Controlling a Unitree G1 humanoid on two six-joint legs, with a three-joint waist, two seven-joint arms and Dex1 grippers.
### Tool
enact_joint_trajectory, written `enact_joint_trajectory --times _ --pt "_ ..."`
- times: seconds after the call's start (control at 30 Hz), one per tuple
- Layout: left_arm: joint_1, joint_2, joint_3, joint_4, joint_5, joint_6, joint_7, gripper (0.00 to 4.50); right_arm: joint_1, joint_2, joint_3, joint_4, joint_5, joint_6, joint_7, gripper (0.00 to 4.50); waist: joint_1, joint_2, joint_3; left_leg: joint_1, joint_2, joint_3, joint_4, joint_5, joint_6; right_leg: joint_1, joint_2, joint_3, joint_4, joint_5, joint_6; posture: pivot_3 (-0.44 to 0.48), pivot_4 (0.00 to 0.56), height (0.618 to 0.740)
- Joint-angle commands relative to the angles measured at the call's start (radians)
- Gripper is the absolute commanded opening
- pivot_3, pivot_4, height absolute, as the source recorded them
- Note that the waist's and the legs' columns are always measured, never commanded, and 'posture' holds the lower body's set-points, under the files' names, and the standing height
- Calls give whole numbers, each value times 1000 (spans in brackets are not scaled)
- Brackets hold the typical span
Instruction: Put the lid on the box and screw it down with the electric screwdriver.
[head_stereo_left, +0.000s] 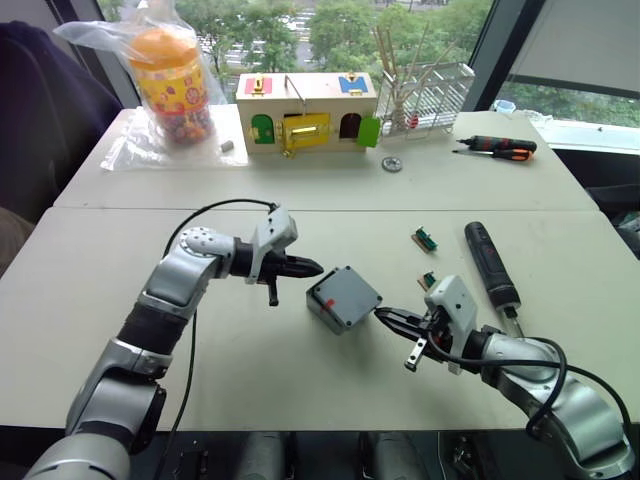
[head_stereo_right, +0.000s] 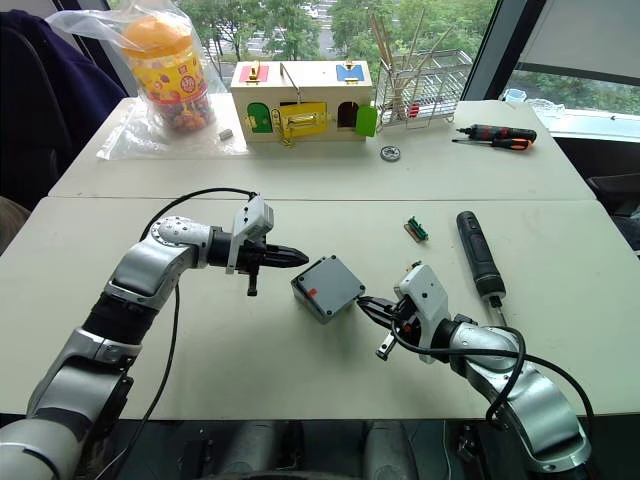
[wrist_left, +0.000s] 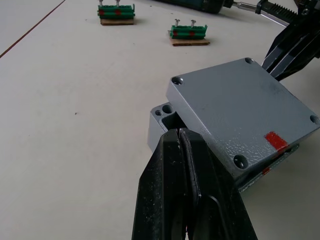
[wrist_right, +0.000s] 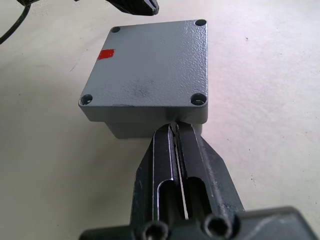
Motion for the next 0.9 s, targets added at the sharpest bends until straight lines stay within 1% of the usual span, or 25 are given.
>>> enact_joint_trajectory --times 0.03,0.4,0.9 --pt "-26 -4 -7 5 17 -40 -1 0 -15 8 -3 -44 16 0 -4 52 0 0 0 0 0 0 0 0 0 0 0 0 0 0 0 0 150 711" --pt "-14 -17 -9 -21 3 -22 -20 0 -54 27 28 -35 13 8 -8 52 -1 0 0 0 0 0 0 0 0 0 0 0 0 0 0 0 150 711" --pt "4 -19 -2 -36 -1 -6 -9 0 -83 38 45 -29 13 15 -6 52 -1 0 0 0 0 0 0 0 0 0 0 0 0 0 0 0 150 711"
